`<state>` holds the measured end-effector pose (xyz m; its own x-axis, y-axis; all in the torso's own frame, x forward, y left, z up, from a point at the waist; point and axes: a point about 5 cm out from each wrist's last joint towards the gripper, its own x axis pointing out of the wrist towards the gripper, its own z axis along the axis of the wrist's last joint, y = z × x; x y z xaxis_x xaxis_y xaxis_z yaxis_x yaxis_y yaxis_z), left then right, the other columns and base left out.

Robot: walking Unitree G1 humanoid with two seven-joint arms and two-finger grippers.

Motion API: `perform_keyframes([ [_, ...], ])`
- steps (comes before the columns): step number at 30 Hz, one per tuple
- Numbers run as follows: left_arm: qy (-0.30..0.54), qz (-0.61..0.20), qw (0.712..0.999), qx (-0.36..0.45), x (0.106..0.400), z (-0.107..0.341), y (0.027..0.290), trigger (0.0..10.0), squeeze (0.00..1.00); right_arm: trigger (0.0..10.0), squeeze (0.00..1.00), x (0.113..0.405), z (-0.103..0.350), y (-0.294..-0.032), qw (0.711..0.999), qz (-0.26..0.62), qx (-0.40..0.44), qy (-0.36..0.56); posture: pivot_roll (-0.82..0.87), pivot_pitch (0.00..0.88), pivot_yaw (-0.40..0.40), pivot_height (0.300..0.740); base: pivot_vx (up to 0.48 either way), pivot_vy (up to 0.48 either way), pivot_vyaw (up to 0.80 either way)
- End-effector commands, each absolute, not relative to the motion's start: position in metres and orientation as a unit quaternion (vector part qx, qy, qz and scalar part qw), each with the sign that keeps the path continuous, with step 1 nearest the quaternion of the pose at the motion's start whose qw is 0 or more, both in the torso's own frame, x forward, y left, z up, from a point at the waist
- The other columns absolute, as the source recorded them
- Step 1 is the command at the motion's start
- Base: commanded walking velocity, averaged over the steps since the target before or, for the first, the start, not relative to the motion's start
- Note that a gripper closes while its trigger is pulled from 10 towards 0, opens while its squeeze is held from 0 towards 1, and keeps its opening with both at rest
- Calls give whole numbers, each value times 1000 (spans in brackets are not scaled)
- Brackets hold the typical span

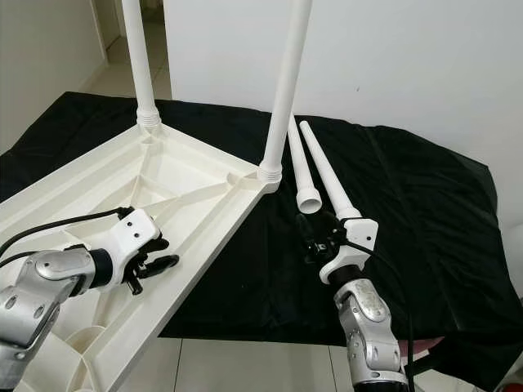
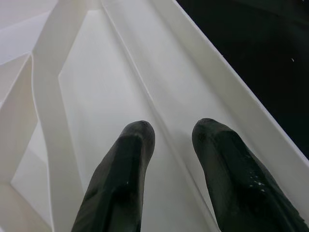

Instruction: Building children table

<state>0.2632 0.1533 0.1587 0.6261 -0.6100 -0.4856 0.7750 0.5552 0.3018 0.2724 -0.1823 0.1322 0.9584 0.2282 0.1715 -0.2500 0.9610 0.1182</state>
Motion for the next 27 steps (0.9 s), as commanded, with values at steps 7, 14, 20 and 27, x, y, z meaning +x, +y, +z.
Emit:
perform_keyframes([
  [7, 207, -421, 848, 249, 255, 148, 158, 10000, 0, 10000, 0, 272, 133, -189, 989, 115, 61, -76, -15, 0, -97, 740, 0, 0, 0],
  [14, 225, -390, 855, 256, 258, 143, 164, 10000, 0, 10000, 0, 272, 132, -189, 989, 115, 60, -75, -15, 0, -97, 740, 0, 0, 0],
  [20, 240, -335, 871, 266, 266, 136, 172, 10000, 0, 10000, 0, 271, 132, -189, 989, 117, 60, -73, -15, 0, -99, 740, 0, 0, 0],
  [27, 238, -330, 879, 250, 265, 134, 162, 0, 0, 10000, 0, 271, 131, -188, 989, 117, 59, -71, -13, 0, -98, 740, 0, 0, 0],
])
